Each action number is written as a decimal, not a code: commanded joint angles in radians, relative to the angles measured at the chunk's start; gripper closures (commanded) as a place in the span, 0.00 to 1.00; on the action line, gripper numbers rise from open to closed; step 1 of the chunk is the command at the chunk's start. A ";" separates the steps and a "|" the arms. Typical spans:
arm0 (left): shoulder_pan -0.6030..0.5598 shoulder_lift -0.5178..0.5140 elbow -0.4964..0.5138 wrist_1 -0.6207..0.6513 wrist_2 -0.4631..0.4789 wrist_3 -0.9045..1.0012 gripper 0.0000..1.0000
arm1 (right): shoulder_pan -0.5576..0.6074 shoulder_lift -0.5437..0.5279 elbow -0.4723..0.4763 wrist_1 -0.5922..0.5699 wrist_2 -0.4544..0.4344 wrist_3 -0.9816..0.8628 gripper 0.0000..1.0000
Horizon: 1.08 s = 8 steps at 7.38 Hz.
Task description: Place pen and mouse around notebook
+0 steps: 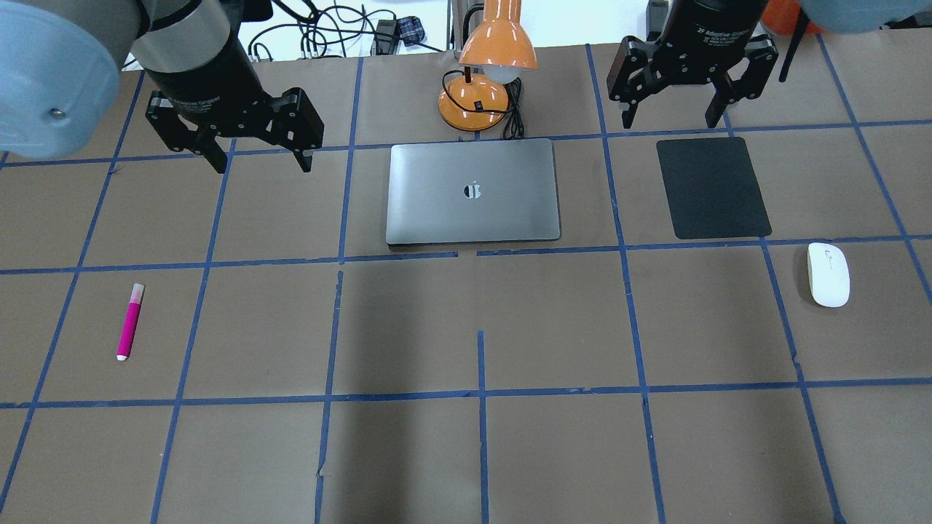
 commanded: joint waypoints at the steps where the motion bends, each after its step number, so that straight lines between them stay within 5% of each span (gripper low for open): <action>1: 0.001 0.000 -0.001 0.000 0.001 0.001 0.00 | -0.003 0.001 0.003 -0.002 -0.008 -0.012 0.00; 4: 0.013 0.003 -0.007 -0.004 0.002 0.004 0.00 | -0.304 0.004 0.219 -0.046 -0.036 -0.252 0.00; 8: 0.113 -0.001 -0.053 -0.012 0.034 0.051 0.00 | -0.512 0.015 0.538 -0.553 -0.066 -0.535 0.00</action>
